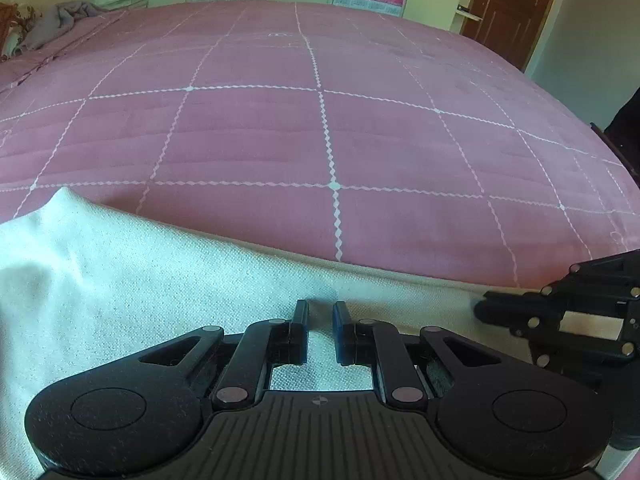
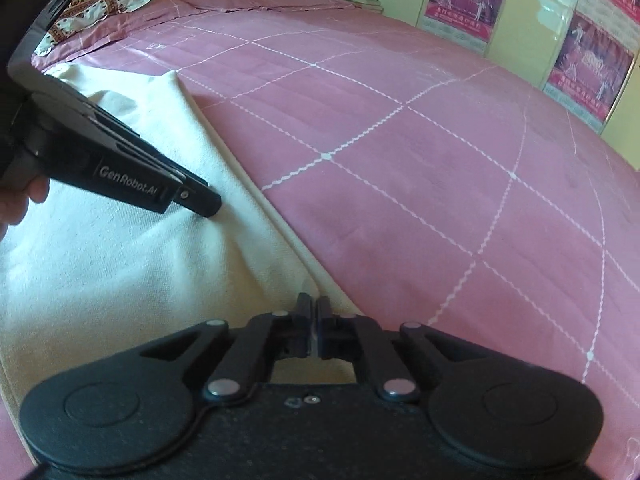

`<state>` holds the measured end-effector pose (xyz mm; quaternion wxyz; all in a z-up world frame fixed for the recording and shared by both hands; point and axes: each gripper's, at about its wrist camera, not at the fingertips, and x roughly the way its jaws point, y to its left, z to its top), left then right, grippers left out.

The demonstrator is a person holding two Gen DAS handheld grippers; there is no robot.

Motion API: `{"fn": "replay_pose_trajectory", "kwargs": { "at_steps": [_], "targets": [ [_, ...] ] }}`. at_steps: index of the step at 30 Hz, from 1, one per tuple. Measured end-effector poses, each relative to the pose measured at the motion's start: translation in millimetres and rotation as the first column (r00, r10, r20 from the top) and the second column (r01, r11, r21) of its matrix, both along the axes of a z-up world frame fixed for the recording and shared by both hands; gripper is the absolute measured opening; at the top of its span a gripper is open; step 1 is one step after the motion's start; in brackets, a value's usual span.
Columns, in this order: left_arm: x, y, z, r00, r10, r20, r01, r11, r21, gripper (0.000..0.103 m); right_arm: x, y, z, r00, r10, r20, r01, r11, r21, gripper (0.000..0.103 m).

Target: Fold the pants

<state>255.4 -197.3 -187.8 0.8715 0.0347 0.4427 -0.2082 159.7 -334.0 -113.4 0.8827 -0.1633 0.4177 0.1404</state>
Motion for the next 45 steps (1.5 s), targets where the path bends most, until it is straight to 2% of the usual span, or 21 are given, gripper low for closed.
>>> {"fn": "replay_pose_trajectory", "kwargs": {
  "at_steps": [4, 7, 9, 11, 14, 17, 19, 21, 23, 25, 28, 30, 31, 33, 36, 37, 39, 42, 45],
  "targets": [
    [-4.1, -1.4, 3.5, 0.999, -0.001, 0.032, 0.001, 1.0, -0.008, 0.013, -5.4, -5.3, 10.2, 0.988, -0.099, 0.121, 0.097, 0.995, 0.019, 0.001],
    [-3.3, -5.1, 0.3, 0.999, -0.003, 0.033, 0.002, 1.0, 0.014, 0.013, 3.1, -0.3, -6.9, 0.986, -0.133, 0.101, 0.135, 0.991, -0.013, 0.002],
    [-2.5, -6.1, -4.2, 0.999, -0.017, 0.032, 0.016, 0.999, 0.037, 0.013, 7.1, -6.1, -13.3, 0.978, -0.198, 0.07, 0.195, 0.98, 0.05, 0.005],
    [-5.7, -5.2, 0.2, 1.0, -0.006, 0.026, 0.005, 1.0, 0.031, 0.013, 3.1, -17.9, -3.1, 0.959, -0.274, 0.067, 0.264, 0.956, 0.13, 0.028],
    [-24.1, -5.6, 10.9, 0.999, -0.04, 0.027, 0.04, 0.999, -0.02, 0.013, -19.7, -50.9, 13.6, 0.917, -0.398, 0.027, 0.377, 0.887, 0.266, 0.028],
    [-46.6, -15.1, 9.2, 0.996, -0.092, 0.022, 0.092, 0.995, -0.027, 0.013, -56.3, -76.1, 21.1, 0.878, -0.478, -0.002, 0.452, 0.829, 0.33, 0.028],
    [-54.0, -22.4, -3.3, 0.994, -0.105, 0.01, 0.105, 0.994, 0.021, 0.013, -79.2, -88.7, 17.7, 0.855, -0.518, -0.017, 0.497, 0.811, 0.31, 0.028],
    [-58.6, -22.2, -6.2, 0.995, -0.097, 0.033, 0.097, 0.995, 0.023, 0.013, -98.1, -105.2, 9.0, 0.821, -0.57, -0.025, 0.558, 0.792, 0.247, 0.027],
    [-62.9, -23.2, -1.9, 0.996, -0.091, 0.017, 0.09, 0.995, 0.031, 0.013, -119.3, -126.4, 4.1, 0.796, -0.606, -0.011, 0.592, 0.774, 0.225, 0.017],
    [-70.2, -23.4, 3.9, 0.995, -0.103, -0.008, 0.103, 0.994, 0.027, 0.013, -136.0, -143.7, 1.9, 0.772, -0.635, 0.024, 0.622, 0.763, 0.176, 0.012],
    [-85.8, -18.8, 8.2, 0.995, -0.087, -0.039, 0.087, 0.996, 0.003, 0.013, -151.1, -163.3, 7.4, 0.711, -0.702, 0.021, 0.687, 0.701, 0.192, 0.012],
    [-100.4, -16.8, 8.9, 0.995, -0.081, -0.054, 0.08, 0.997, -0.011, 0.013, -160.9, -164.3, 15.4, 0.668, -0.744, 0.015, 0.725, 0.655, 0.214, 0.02],
    [-109.5, -16.1, 8.1, 0.995, -0.079, -0.058, 0.078, 0.997, -0.017, 0.013, -168.2, -159.3, 20.8, 0.67, -0.742, 0.025, 0.716, 0.655, 0.241, 0.027],
    [-127.6, -15.1, 5.7, 0.996, -0.079, -0.051, 0.078, 0.997, -0.019, 0.013, -175.4, -139.7, 24.8, 0.707, -0.706, 0.052, 0.679, 0.697, 0.232, 0.026],
    [-149.9, -16.2, -0.1, 0.997, -0.072, -0.014, 0.072, 0.997, 0.018, 0.013, -178.2, -106.0, 11.8, 0.76, -0.643, 0.094, 0.635, 0.766, 0.098, 0.025],
    [-154.0, -16.3, -0.8, 0.998, -0.07, 0.0, 0.07, 0.997, 0.029, 0.013, -177.8, -101.6, 1.0, 0.77, -0.632, 0.089, 0.631, 0.775, 0.05, 0.025],
    [-157.0, -15.9, -1.3, 0.998, -0.061, 0.007, 0.061, 0.998, 0.035, 0.014, -183.8, -99.0, -8.8, 0.783, -0.605, 0.143, 0.608, 0.793, 0.029, 0.025],
    [-154.8, -15.6, -0.2, 0.999, -0.042, -0.012, 0.042, 0.999, 0.026, 0.014, -180.7, -106.1, -4.5, 0.761, -0.636, 0.129, 0.635, 0.771, 0.05, 0.025],
    [-156.0, -17.1, -0.3, 0.999, -0.041, -0.002, 0.041, 0.998, 0.039, 0.014, -182.6, -118.5, 3.4, 0.699, -0.704, 0.124, 0.703, 0.709, 0.06, 0.025]
  ]
}}
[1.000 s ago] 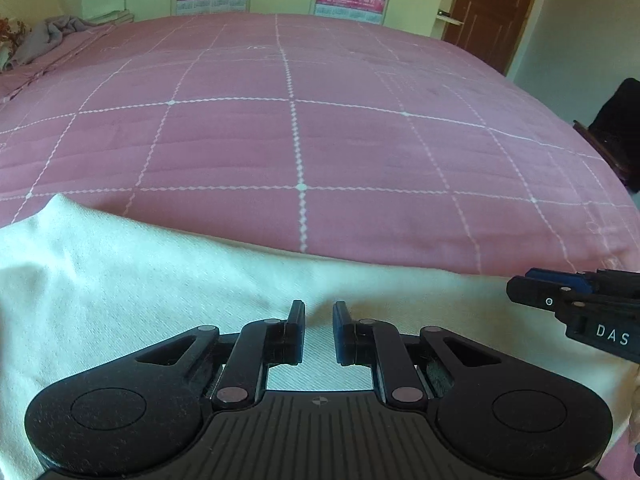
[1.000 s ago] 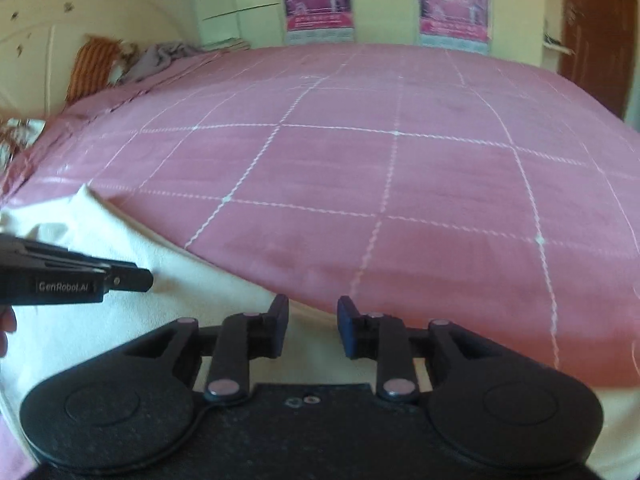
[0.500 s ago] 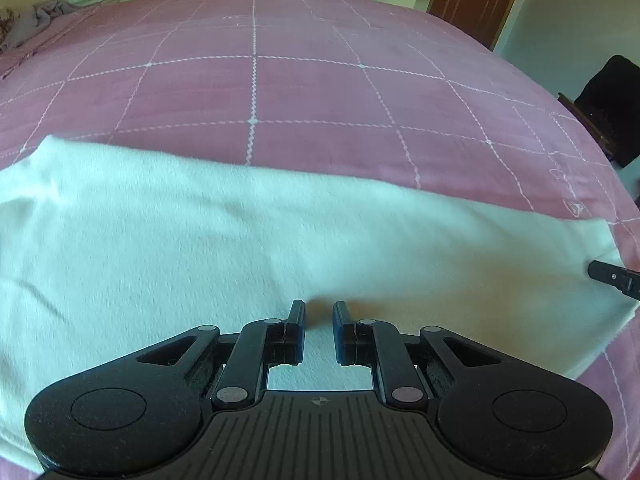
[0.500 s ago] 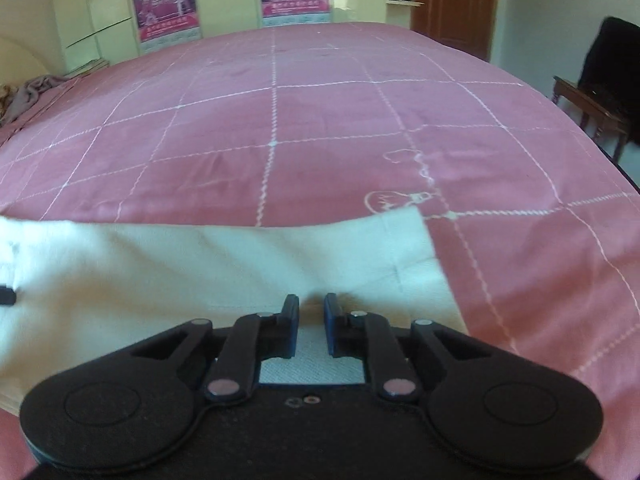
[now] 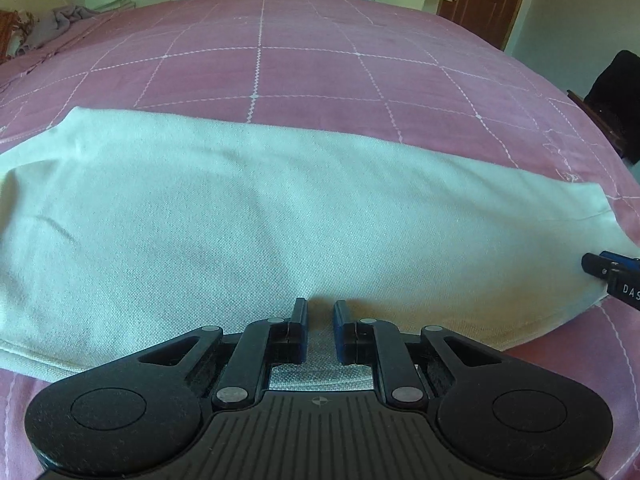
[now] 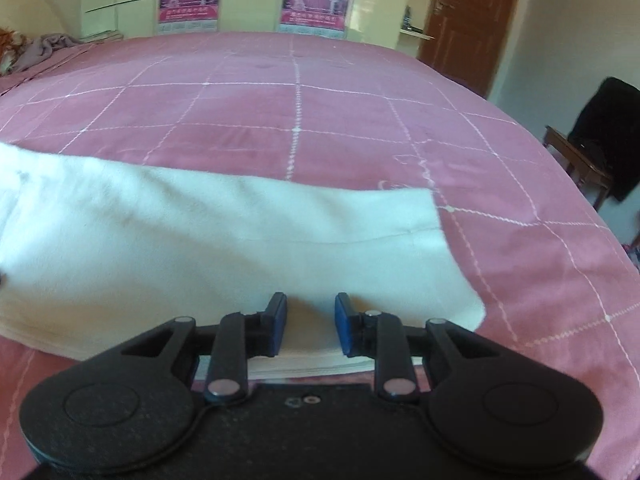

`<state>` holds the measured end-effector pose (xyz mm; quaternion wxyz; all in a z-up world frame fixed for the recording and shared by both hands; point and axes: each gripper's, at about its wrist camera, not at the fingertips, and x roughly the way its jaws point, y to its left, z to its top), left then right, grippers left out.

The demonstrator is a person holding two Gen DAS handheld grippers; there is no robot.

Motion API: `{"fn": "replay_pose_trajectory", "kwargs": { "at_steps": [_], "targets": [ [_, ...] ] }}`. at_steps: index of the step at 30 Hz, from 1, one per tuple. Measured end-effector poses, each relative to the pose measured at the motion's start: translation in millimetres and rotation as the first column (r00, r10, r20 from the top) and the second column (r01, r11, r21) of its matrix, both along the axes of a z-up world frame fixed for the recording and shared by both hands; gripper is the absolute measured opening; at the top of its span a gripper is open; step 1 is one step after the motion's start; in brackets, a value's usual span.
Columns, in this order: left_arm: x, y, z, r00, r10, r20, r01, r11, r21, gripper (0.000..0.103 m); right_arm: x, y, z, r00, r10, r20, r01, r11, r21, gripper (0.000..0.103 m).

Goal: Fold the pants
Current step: 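Fold the pants edge over with the right gripper and release it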

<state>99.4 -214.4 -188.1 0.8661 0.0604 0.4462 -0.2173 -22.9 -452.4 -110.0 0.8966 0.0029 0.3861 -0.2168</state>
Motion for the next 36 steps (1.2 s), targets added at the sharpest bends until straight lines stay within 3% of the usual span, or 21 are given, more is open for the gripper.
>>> {"fn": "replay_pose_trajectory", "kwargs": {
  "at_steps": [6, 8, 12, 14, 17, 22, 25, 26, 29, 33, 34, 36],
  "targets": [
    [-4.0, -7.3, -1.9, 1.0, -0.01, 0.023, 0.009, 1.0, 0.029, 0.014, -5.0, -7.5, 1.8, 0.999, -0.032, -0.024, 0.032, 0.999, -0.002, 0.025],
    [-3.1, -7.6, -1.3, 1.0, -0.014, 0.02, 0.013, 0.999, 0.035, 0.014, -14.0, -22.8, 1.5, 0.996, -0.088, 0.008, 0.087, 0.994, 0.068, 0.025],
    [-3.7, -9.7, 3.9, 0.999, -0.017, 0.032, 0.015, 0.998, 0.055, 0.014, -26.5, -38.3, 13.0, 0.989, -0.143, 0.035, 0.139, 0.985, 0.103, 0.022],
    [-8.2, -11.5, 10.6, 0.998, -0.01, 0.058, 0.007, 0.999, 0.048, 0.014, -36.6, -49.6, 17.7, 0.986, -0.159, 0.055, 0.148, 0.975, 0.163, 0.019],
    [-15.4, -23.0, 17.2, 0.995, -0.051, 0.09, 0.048, 0.998, 0.037, 0.014, -50.0, -59.5, 25.2, 0.975, -0.205, 0.089, 0.183, 0.96, 0.211, 0.023],
    [-17.2, -52.8, 15.5, 0.993, -0.107, 0.053, 0.107, 0.994, 0.014, 0.014, -64.1, -82.1, 30.1, 0.942, -0.314, 0.117, 0.247, 0.886, 0.392, 0.026],
    [-21.1, -64.7, 7.8, 0.989, -0.138, 0.052, 0.137, 0.99, 0.029, 0.014, -73.0, -89.5, 31.6, 0.919, -0.382, 0.102, 0.302, 0.844, 0.443, 0.038],
    [-22.0, -67.0, 4.5, 0.988, -0.147, 0.053, 0.145, 0.989, 0.037, 0.014, -77.0, -91.8, 29.0, 0.912, -0.399, 0.091, 0.315, 0.826, 0.467, 0.043],
    [-20.6, -68.8, -0.6, 0.988, -0.144, 0.047, 0.143, 0.989, 0.034, 0.014, -78.9, -97.8, 10.7, 0.908, -0.416, 0.054, 0.312, 0.756, 0.575, 0.044],
    [-24.1, -69.0, -2.4, 0.988, -0.144, 0.057, 0.142, 0.989, 0.042, 0.014, -75.6, -101.7, -3.1, 0.867, -0.492, 0.085, 0.315, 0.671, 0.671, 0.046],
    [-24.6, -69.4, -3.1, 0.989, -0.139, 0.059, 0.136, 0.99, 0.043, 0.014, -71.7, -101.8, -4.6, 0.862, -0.5, 0.087, 0.309, 0.653, 0.691, 0.044],
    [-24.8, -70.6, -3.4, 0.99, -0.128, 0.055, 0.126, 0.991, 0.045, 0.014, -63.2, -97.7, -4.3, 0.866, -0.492, 0.091, 0.312, 0.673, 0.67, 0.015]
  ]
}}
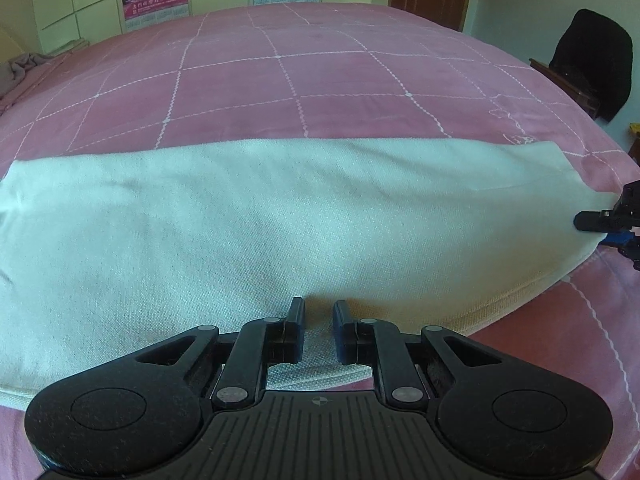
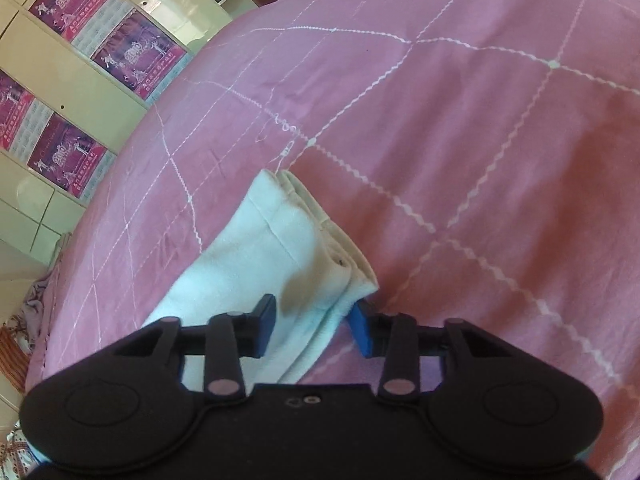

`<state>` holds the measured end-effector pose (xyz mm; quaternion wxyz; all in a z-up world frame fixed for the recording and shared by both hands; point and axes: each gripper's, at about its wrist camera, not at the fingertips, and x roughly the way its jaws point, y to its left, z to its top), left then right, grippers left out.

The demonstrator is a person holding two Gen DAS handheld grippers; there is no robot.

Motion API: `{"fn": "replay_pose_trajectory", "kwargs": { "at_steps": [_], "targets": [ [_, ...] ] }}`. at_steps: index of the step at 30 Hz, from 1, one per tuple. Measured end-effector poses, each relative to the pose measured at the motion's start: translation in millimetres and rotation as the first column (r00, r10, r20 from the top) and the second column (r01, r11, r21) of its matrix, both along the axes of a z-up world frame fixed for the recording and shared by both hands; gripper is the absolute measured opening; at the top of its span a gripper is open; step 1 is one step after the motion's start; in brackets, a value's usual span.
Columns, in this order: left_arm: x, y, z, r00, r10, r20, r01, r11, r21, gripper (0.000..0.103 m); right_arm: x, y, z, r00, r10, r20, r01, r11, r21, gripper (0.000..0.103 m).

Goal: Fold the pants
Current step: 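Fold the pants edge over with the right gripper and release it, then grasp the sweatpants leg cuffs with the left gripper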

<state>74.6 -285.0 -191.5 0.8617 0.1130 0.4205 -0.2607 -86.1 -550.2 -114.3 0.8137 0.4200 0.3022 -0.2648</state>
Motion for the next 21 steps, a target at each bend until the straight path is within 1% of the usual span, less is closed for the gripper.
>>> {"fn": "replay_pose_trajectory", "kwargs": {
  "at_steps": [1, 2, 3, 4, 5, 6, 7, 8, 9, 10, 12, 13, 14, 15, 16, 18, 21],
  "targets": [
    [0.2, -0.8, -0.2, 1.0, -0.002, 0.002, 0.002, 1.0, 0.007, 0.014, 3.7, 2.5, 0.2, 1.0, 0.012, -0.009, -0.012, 1.0, -0.006, 0.011],
    [-0.7, -1.9, -0.4, 1.0, -0.007, 0.008, 0.007, 1.0, 0.013, 0.014, 4.6, 6.4, 3.0, 1.0, -0.002, -0.013, 0.002, 1.0, -0.02, 0.008],
    [-1.7, -1.9, -0.7, 1.0, -0.014, 0.015, 0.014, 1.0, 0.016, 0.014, 6.6, 13.0, 10.1, 1.0, 0.002, -0.006, -0.002, 0.999, -0.053, 0.008],
    [-2.3, -1.2, -1.0, 1.0, -0.02, 0.02, 0.019, 1.0, 0.015, 0.014, 12.8, 25.5, 24.6, 0.999, 0.046, -0.005, -0.046, 0.988, -0.148, 0.007],
    [-1.7, 0.6, -1.2, 1.0, -0.023, 0.019, 0.023, 1.0, 0.007, 0.014, 22.1, 41.2, 37.8, 0.994, 0.112, -0.005, -0.11, 0.966, -0.234, 0.007],
    [-0.6, 2.8, -0.7, 1.0, -0.023, 0.012, 0.023, 1.0, -0.004, 0.014, 32.8, 57.8, 50.3, 0.981, 0.194, 0.018, -0.182, 0.942, -0.283, 0.007],
    [0.5, 4.6, 0.4, 1.0, -0.027, 0.005, 0.027, 1.0, -0.011, 0.014, 43.6, 73.6, 61.3, 0.963, 0.266, 0.043, -0.242, 0.923, -0.301, 0.007],
    [0.9, 5.8, 1.1, 0.999, -0.037, 0.005, 0.037, 0.999, -0.012, 0.014, 54.9, 89.2, 69.9, 0.937, 0.34, 0.075, -0.303, 0.904, -0.302, 0.007],
    [0.1, 6.7, 1.5, 0.999, -0.05, 0.01, 0.05, 0.999, -0.01, 0.014, 71.0, 108.1, 77.5, 0.892, 0.441, 0.104, -0.398, 0.872, -0.284, 0.007],
    [-1.4, 8.7, 2.1, 0.998, -0.063, 0.019, 0.064, 0.998, -0.01, 0.014, 88.1, 126.5, 81.6, 0.837, 0.535, 0.113, -0.495, 0.83, -0.259, 0.007],
    [-3.6, 19.8, 5.5, 0.997, -0.07, 0.013, 0.07, 0.997, -0.042, 0.014, 121.1, 165.0, 83.6, 0.721, 0.685, 0.106, -0.655, 0.723, -0.22, 0.007],
    [-4.4, 30.5, 8.8, 0.998, -0.067, 0.004, 0.067, 0.996, -0.059, 0.014, 135.6, 179.4, 81.3, 0.672, 0.734, 0.094, -0.711, 0.676, -0.193, 0.007],
    [-5.9, 40.7, 12.5, 0.997, -0.072, 0.005, 0.072, 0.995, -0.065, 0.014, 146.8, 189.9, 78.0, 0.64, 0.765, 0.078, -0.747, 0.642, -0.172, 0.007],
    [-7.8, 55.9, 17.7, 0.997, -0.081, 0.018, 0.082, 0.995, -0.063, 0.014, 157.3, 197.8, 73.6, 0.615, 0.786, 0.063, -0.773, 0.617, -0.147, 0.007],
    [-8.8, 72.9, 23.0, 0.996, -0.078, 0.036, 0.08, 0.995, -0.054, 0.014, 164.3, 202.0, 68.3, 0.605, 0.794, 0.058, -0.785, 0.608, -0.119, 0.007],
    [-2.5, 110.2, 32.4, 0.998, -0.034, 0.053, 0.037, 0.998, -0.056, 0.014, 172.5, 206.9, 59.3, 0.609, 0.791, 0.055, -0.787, 0.612, -0.076, 0.007],
    [23.5, 164.8, 44.1, 0.994, 0.096, 0.049, -0.092, 0.992, -0.086, 0.014, 176.8, 230.6, 48.2, 0.609, 0.792, 0.032, -0.79, 0.61, -0.059, 0.007]
  ]
}}
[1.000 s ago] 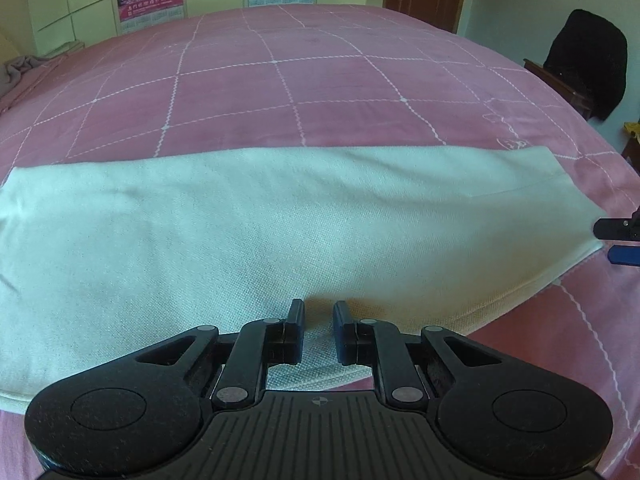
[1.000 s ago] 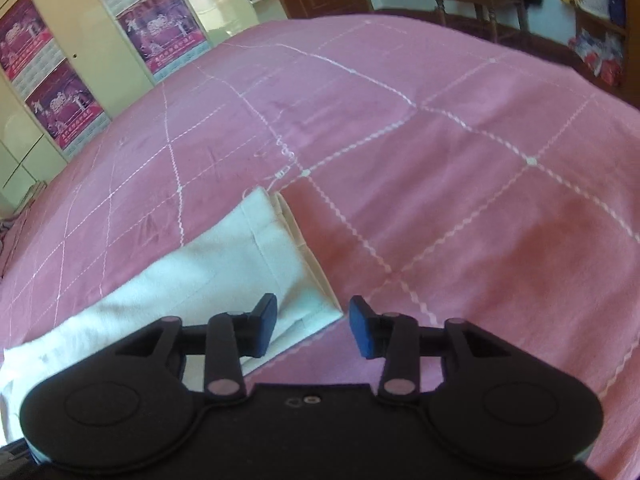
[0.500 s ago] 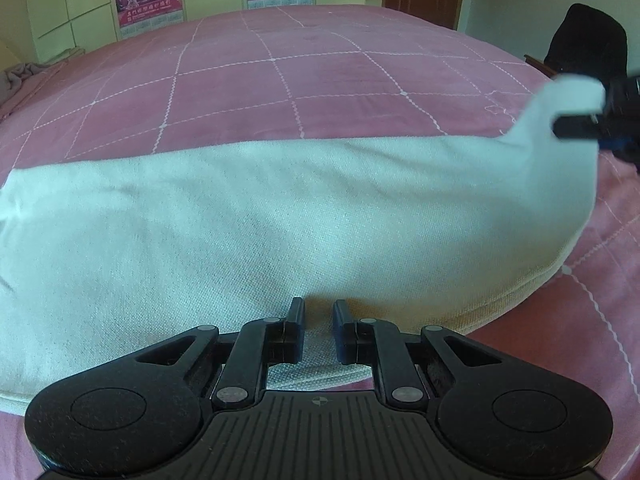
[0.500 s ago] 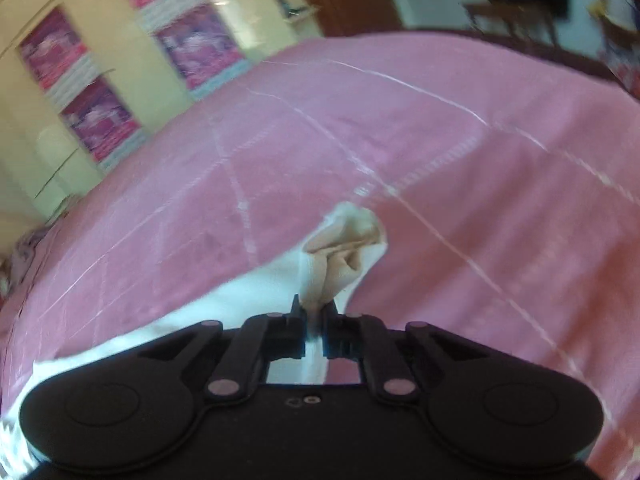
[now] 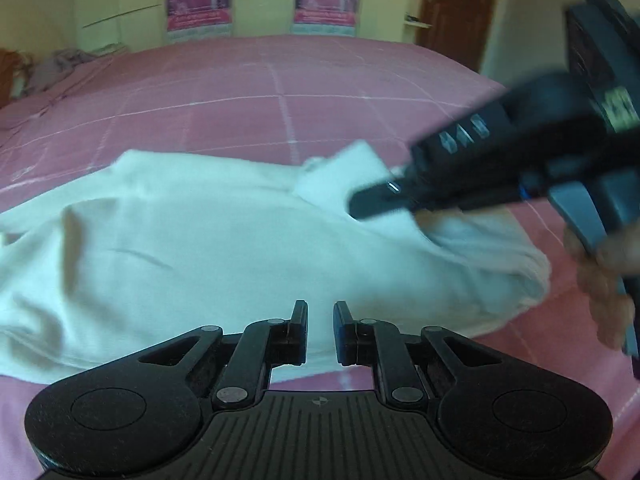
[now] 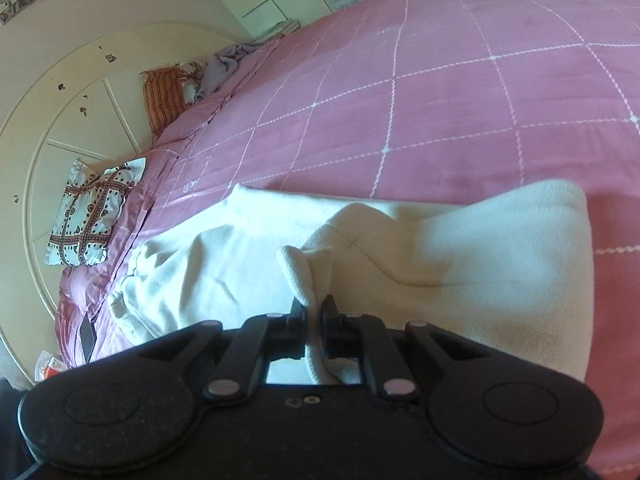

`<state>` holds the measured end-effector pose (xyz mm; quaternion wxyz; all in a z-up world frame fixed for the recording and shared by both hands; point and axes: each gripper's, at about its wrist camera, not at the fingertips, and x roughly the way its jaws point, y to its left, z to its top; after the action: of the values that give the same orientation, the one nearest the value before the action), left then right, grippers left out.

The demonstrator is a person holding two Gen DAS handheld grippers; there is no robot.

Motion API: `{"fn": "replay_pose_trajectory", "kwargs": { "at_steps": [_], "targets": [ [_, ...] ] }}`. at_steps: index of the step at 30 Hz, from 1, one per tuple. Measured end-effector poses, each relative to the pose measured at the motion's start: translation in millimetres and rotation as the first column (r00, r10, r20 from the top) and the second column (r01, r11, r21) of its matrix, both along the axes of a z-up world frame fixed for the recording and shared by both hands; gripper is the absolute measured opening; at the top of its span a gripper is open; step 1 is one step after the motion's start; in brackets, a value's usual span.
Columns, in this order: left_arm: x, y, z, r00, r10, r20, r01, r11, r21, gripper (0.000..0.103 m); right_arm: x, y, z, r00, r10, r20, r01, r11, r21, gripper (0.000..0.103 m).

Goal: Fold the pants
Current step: 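Grasp the sweatpants leg cuffs with the left gripper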

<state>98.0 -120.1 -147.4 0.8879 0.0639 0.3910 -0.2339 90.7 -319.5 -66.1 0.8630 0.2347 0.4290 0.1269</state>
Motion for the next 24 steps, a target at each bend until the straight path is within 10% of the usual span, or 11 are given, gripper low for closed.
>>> {"fn": "replay_pose_trajectory", "kwargs": {
  "at_steps": [7, 10, 13, 16, 18, 20, 24],
  "targets": [
    [73.0, 84.4, -20.7, 0.955, 0.243, -0.172, -0.256, 0.965, -0.059, 0.014, 4.5, 85.6, -26.2, 0.999, 0.04, -0.002, -0.04, 0.998, -0.04, 0.009],
    [77.0, 106.8, -36.9, 0.91, 0.261, -0.322, -0.322, 0.934, -0.152, 0.014, -1.2, 121.0, -48.8, 0.998, 0.048, -0.037, -0.053, 0.987, -0.15, 0.021],
    [72.2, 120.8, -32.7, 0.889, 0.244, -0.386, -0.362, 0.892, -0.269, 0.014, -8.5, 126.2, -39.2, 0.995, 0.094, -0.013, -0.095, 0.987, -0.127, 0.066],
    [74.8, 119.1, -33.1, 0.865, 0.196, -0.462, -0.375, 0.864, -0.335, 0.016, -20.1, 118.2, -11.0, 0.995, 0.08, 0.062, -0.069, 0.985, -0.161, 0.059],
    [76.2, 110.3, -38.4, 0.844, 0.184, -0.504, -0.391, 0.854, -0.344, 0.056, -27.2, 103.6, 2.5, 0.995, 0.02, 0.102, 0.0, 0.981, -0.192, 0.059],
    [72.4, 100.9, -40.4, 0.838, 0.205, -0.506, -0.406, 0.853, -0.329, 0.074, -34.0, 85.9, 8.8, 0.992, -0.032, 0.122, 0.058, 0.974, -0.218, 0.06],
    [68.9, 84.3, -50.0, 0.833, 0.161, -0.53, -0.394, 0.845, -0.362, 0.074, -50.1, 48.0, -0.1, 0.984, -0.153, 0.094, 0.168, 0.967, -0.19, 0.061]
  ]
}}
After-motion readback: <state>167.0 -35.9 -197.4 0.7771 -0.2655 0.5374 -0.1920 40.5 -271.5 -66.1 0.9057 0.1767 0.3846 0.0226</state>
